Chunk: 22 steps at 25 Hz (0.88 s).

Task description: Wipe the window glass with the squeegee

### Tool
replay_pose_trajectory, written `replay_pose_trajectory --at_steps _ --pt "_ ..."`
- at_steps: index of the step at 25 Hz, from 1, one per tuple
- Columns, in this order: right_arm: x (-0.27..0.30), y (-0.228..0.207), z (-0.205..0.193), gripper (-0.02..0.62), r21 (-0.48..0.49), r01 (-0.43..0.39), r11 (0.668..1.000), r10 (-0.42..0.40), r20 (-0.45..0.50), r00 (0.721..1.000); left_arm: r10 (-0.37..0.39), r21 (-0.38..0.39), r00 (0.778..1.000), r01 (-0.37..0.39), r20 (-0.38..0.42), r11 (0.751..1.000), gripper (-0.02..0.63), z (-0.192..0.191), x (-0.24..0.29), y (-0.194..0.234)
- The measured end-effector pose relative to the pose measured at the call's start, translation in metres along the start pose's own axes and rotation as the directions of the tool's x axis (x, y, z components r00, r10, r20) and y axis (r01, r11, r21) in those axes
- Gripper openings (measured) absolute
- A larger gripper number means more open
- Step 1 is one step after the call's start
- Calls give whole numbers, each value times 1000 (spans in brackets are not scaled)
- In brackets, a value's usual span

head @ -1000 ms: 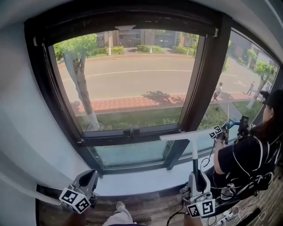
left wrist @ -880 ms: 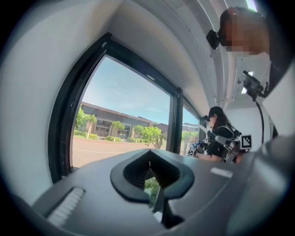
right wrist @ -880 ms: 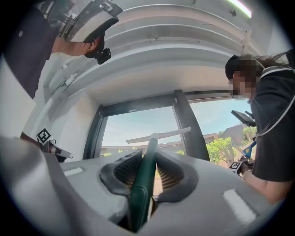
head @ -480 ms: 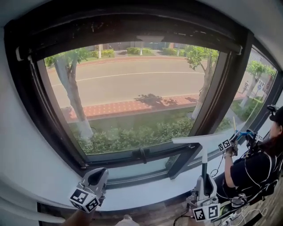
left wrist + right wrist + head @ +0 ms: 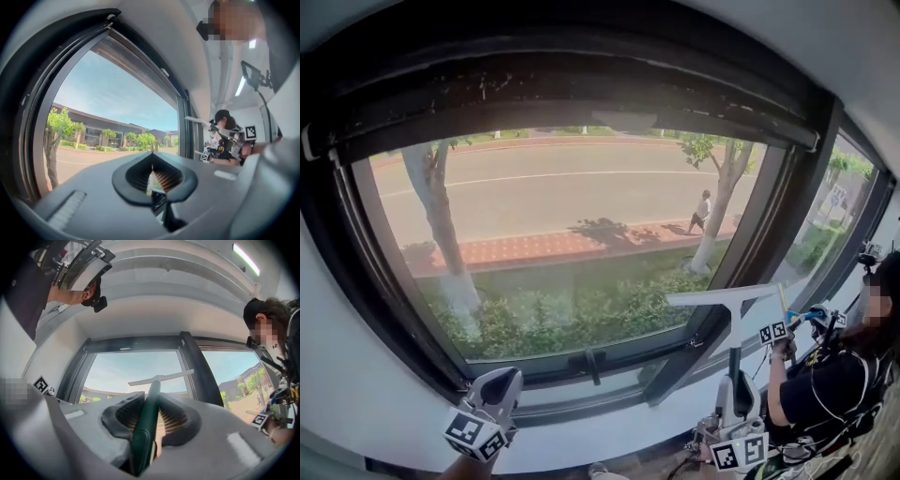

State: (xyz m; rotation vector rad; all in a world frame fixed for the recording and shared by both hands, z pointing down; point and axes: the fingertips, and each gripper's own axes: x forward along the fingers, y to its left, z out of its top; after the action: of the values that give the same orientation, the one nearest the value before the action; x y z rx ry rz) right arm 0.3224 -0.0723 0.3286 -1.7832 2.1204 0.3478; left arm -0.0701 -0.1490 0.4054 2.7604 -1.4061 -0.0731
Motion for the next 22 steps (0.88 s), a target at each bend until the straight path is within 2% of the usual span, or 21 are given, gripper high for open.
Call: replay_pose_trajectory --at_steps 5,10,14,18,22 --pt "66 -20 27 104 7 -90 996 88 160 983 63 37 998 -64 18 997 5 20 13 4" --pt "129 -37 47 104 23 -188 982 171 308 936 163 18 985 -164 57 986 5 39 27 16" --pt "166 -48 54 104 -8 -236 972 222 375 900 201 22 978 -202 48 979 5 38 37 17" --pt "189 -55 50 104 9 -240 971 215 410 886 225 36 973 -228 58 973 5 46 45 24" --pt "205 -62 57 104 1 -228 974 202 456 867 200 49 978 -203 65 978 5 58 61 36"
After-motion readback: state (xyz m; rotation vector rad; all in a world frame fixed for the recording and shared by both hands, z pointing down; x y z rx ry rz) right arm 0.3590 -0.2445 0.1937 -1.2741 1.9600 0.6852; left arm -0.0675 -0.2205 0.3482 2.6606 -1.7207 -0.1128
